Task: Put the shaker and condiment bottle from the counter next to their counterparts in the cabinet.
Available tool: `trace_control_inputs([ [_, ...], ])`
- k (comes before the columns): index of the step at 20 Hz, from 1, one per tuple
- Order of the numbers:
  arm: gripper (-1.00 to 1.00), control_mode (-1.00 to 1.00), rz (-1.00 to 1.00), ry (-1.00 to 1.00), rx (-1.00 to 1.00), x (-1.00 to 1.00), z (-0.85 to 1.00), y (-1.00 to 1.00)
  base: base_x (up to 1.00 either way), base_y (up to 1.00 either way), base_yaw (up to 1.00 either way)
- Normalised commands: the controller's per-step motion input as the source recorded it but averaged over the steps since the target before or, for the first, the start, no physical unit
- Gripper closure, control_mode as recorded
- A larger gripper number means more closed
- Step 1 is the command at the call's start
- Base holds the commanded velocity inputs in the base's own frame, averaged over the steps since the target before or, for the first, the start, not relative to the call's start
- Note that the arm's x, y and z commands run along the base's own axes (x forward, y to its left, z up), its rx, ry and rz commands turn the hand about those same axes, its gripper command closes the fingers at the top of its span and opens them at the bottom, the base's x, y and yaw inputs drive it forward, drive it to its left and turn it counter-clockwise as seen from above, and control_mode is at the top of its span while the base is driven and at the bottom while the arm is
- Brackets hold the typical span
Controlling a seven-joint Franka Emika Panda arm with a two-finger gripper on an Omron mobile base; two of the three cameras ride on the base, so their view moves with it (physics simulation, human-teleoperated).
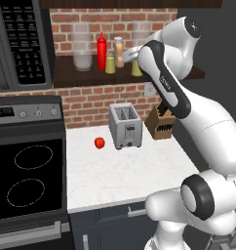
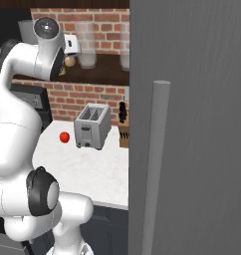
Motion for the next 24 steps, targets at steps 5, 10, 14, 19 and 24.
trace_control_inputs([
  [5, 1.0, -1.0, 0.0, 0.0, 0.03, 0.07, 0.0, 0.0, 0.0, 0.0, 0.0],
  [10, 1.0, -1.0, 0.0, 0.0, 0.03, 0.12, 0.0, 0.0, 0.0, 0.0, 0.0],
  [14, 1.0, -1.0, 0.0, 0.0, 0.03, 0.16, 0.0, 0.0, 0.0, 0.0, 0.0],
  [19, 1.0, -1.0, 0.0, 0.0, 0.03, 0.2, 0.0, 0.0, 0.0, 0.0, 0.0],
  [24, 1.0, -1.0, 0.0, 0.0, 0.01, 0.21, 0.0, 0.0, 0.0, 0.0, 0.0],
])
